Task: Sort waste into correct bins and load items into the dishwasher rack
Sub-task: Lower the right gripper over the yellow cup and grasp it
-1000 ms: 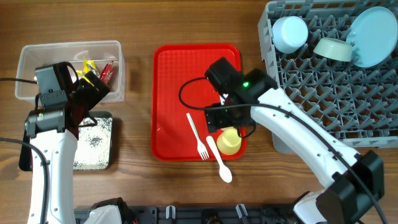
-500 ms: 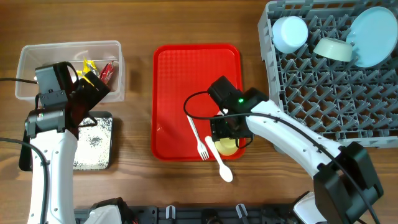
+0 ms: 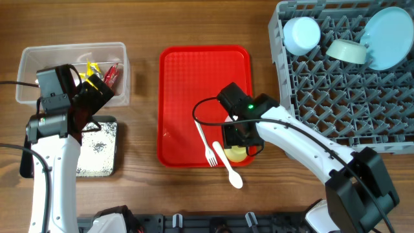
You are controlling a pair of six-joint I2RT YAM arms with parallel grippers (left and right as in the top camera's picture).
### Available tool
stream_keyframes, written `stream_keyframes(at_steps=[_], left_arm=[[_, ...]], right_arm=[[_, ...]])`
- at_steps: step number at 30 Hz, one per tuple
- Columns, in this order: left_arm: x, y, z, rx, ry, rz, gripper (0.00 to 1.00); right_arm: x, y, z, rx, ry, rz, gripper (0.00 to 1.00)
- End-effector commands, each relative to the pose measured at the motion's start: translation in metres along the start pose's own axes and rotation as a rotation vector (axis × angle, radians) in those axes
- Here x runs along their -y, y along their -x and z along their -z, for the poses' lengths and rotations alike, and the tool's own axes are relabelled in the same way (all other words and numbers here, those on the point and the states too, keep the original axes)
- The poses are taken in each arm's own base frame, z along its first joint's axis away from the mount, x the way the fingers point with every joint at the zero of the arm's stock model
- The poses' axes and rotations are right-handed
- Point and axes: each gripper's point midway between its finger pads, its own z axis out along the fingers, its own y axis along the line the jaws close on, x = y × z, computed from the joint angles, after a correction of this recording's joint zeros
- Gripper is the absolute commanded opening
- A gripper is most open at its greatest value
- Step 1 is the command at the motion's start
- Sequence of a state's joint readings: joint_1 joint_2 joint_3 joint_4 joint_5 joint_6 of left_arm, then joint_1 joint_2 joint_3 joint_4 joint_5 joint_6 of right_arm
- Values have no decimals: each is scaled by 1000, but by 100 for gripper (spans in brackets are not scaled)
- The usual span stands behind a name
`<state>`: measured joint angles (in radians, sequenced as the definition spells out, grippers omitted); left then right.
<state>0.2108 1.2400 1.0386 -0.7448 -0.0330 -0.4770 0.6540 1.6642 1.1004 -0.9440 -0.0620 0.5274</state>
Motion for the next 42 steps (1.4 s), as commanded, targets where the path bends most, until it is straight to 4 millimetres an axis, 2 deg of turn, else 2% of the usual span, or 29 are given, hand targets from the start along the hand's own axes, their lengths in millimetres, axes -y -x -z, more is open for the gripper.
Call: stream_keyframes(at_steps=[1, 6, 10, 17, 21, 24, 27, 32, 38, 42], left_arm=[[0, 7, 2, 20, 7, 4, 100], [0, 7, 2, 20, 7, 4, 100], [0, 7, 2, 20, 7, 4, 100], [0, 7, 2, 20, 7, 4, 100], [0, 7, 2, 20, 7, 4, 100], [0, 7, 2, 20, 7, 4, 100], [0, 7, 2, 20, 7, 4, 100], [0, 7, 2, 20, 7, 4, 100], [0, 7, 2, 20, 7, 4, 100], [0, 7, 2, 20, 7, 4, 100]], right_arm=[[-1, -5, -3, -20, 8, -4, 57], [-3, 7, 15, 7, 22, -9, 57], [-6, 17, 45, 40, 39, 34, 57], [-6, 21, 102, 93, 68, 93, 58], [-7, 23, 117, 135, 87, 93, 58], [-9, 19, 114, 109, 100, 93, 59], [-10, 12, 104, 66, 105, 93, 68], [-1, -3, 77, -21, 64, 55, 73], [0, -14, 53, -48, 39, 28, 75], [-3, -12, 38, -10, 23, 19, 74]])
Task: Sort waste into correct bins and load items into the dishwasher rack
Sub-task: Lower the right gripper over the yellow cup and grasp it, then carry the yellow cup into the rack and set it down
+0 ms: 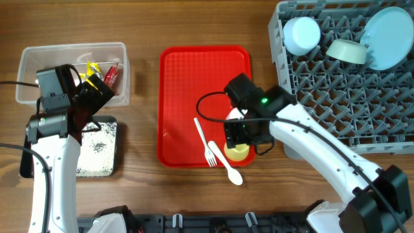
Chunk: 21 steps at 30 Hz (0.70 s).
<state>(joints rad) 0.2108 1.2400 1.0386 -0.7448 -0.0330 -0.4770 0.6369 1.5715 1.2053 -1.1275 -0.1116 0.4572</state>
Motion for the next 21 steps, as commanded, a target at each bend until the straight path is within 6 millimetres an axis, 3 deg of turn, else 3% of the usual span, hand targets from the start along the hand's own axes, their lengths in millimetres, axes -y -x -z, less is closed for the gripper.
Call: stream_keyframes(at_steps=[1, 16, 21], left_arm=[[0, 7, 2, 20, 7, 4, 100], [0, 7, 2, 20, 7, 4, 100], [0, 7, 2, 20, 7, 4, 100]], right_arm=[[2, -2, -15, 11, -45, -44, 74], [12, -5, -66, -82, -192, -57, 75], [11, -2, -69, -74, -189, -62, 73]])
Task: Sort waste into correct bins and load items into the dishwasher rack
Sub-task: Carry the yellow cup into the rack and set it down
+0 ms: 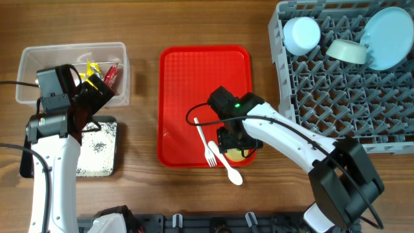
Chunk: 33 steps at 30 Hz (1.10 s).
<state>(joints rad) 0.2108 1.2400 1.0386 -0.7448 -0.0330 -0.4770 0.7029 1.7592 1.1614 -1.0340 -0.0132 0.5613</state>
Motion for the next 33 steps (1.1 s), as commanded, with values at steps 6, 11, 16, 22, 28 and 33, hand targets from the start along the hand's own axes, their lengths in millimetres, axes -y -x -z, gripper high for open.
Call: stream_keyframes(at_steps=[6, 11, 16, 22, 28, 33], left_arm=[[0, 7, 2, 20, 7, 4, 100], [0, 7, 2, 20, 7, 4, 100], [0, 7, 2, 20, 7, 4, 100], [0, 7, 2, 20, 7, 4, 100], [0, 7, 2, 20, 7, 4, 100], [0, 7, 2, 20, 7, 4, 100]], right_arm=[[4, -1, -7, -2, -36, -19, 60], [5, -2, 0, -7, -38, -19, 60], [3, 2, 28, 39, -9, -11, 60], [5, 4, 76, 143, 34, -5, 60], [25, 4, 122, 271, 60, -48, 59], [70, 6, 148, 363, 20, -163, 56]])
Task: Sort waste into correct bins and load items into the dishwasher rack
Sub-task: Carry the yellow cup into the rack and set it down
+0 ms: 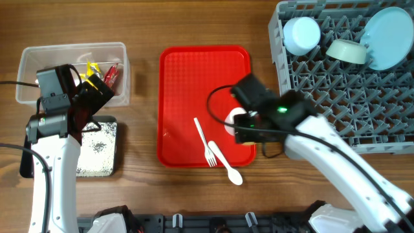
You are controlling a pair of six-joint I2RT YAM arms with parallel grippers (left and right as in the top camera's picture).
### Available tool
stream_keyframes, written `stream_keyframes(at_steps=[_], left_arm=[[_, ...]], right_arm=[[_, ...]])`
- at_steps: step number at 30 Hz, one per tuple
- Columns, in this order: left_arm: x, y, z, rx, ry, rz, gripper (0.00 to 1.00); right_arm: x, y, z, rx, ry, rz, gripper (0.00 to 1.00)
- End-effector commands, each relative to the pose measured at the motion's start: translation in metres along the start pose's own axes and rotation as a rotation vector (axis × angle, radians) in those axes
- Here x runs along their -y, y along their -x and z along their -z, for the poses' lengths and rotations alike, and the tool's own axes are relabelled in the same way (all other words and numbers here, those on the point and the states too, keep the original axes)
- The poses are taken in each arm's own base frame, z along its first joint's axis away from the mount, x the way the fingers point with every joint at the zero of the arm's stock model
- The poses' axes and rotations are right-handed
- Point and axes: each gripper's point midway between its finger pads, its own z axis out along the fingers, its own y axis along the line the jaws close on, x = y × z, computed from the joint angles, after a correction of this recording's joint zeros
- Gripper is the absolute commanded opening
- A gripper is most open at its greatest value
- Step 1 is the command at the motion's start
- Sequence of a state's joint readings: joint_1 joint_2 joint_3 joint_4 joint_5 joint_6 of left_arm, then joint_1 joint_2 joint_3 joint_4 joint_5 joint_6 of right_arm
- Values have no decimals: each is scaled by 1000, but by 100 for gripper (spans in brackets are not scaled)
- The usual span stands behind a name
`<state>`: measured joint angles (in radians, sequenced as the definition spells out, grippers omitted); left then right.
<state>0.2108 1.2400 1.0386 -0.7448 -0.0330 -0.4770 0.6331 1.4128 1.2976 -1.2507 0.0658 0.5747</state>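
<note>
On the red tray point(187, 71) lie a white plastic fork point(204, 140) and a white spoon point(228, 168) that overhangs the tray's front edge. My right gripper point(240, 123) hovers over the tray's right side, shut on a small cup point(233, 121) whose pale round face shows beside the fingers. The grey dishwasher rack point(336, 97) stands at the right. My left gripper point(97, 92) hangs over the right end of the clear bin point(39, 58); its jaws are hidden from above.
The rack holds a white cup point(302, 33), a pale green bowl point(346, 50) and a light blue plate point(388, 37). A yellow wrapper point(90, 67) and a red wrapper point(111, 72) lie in the clear bin. A speckled grey container point(98, 152) sits below it.
The right gripper has moved up and to the right from the tray's front right corner. The yellowish cup is gone from that corner and now sits in the gripper. The left arm is unchanged.
The right gripper stayed over the yellowish cup at the tray's front right corner through all three earlier moments, shifting slightly around it. Now the cup is off that spot and held over the tray's right side. Fork, spoon and left arm stayed put.
</note>
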Motion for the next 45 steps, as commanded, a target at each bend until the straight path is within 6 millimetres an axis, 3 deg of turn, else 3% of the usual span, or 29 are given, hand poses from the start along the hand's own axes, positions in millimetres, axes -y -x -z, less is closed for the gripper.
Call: stream_keyframes(at_steps=[1, 6, 10, 22, 28, 35, 45], left_arm=[[0, 7, 2, 20, 7, 4, 100], [0, 7, 2, 20, 7, 4, 100], [0, 7, 2, 20, 7, 4, 100], [0, 7, 2, 20, 7, 4, 100], [0, 7, 2, 20, 7, 4, 100], [0, 7, 2, 20, 7, 4, 100], [0, 7, 2, 20, 7, 4, 100]], right_arm=[[41, 18, 25, 112, -75, -88, 56], [99, 24, 33, 122, -176, -208, 56], [132, 29, 35, 132, -230, -291, 56], [203, 45, 32, 154, -284, -461, 56], [233, 47, 21, 129, -312, -537, 55], [254, 58, 2, 120, -285, -577, 54], [268, 70, -48, 35, -217, -591, 54]])
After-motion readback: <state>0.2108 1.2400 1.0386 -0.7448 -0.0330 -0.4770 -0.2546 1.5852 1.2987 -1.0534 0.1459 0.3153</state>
